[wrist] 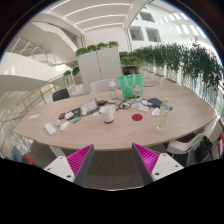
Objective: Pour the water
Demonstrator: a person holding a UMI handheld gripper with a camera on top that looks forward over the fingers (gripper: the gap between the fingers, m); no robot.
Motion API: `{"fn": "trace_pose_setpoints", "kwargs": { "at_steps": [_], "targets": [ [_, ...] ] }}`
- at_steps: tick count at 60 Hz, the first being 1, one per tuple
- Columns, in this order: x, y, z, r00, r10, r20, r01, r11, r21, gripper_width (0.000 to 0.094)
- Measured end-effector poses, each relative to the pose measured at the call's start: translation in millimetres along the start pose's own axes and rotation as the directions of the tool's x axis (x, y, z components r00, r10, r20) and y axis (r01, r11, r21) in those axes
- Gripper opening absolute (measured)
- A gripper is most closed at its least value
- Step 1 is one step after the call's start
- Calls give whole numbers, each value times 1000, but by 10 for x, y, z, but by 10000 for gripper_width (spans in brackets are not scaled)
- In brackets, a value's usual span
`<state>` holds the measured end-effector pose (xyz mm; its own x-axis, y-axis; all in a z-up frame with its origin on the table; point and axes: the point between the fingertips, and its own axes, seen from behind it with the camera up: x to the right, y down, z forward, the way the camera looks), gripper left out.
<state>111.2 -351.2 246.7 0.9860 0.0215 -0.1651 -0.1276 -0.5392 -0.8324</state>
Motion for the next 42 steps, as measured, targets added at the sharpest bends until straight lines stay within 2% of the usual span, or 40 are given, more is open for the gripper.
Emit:
{"fn": "trace_pose_setpoints", "kwargs": {
  "at_steps": [16,27,33,42],
  "targets": [
    [473,-32,84,995,-43,-94,55,991,125,819],
    [1426,-476,507,976,-98,-196,156,938,308,822],
    [2025,-641,1021,963,-110,-246,190,924,331,819],
    [2694,-647,2005,967,-87,-238,165,929,332,823]
  ]
}}
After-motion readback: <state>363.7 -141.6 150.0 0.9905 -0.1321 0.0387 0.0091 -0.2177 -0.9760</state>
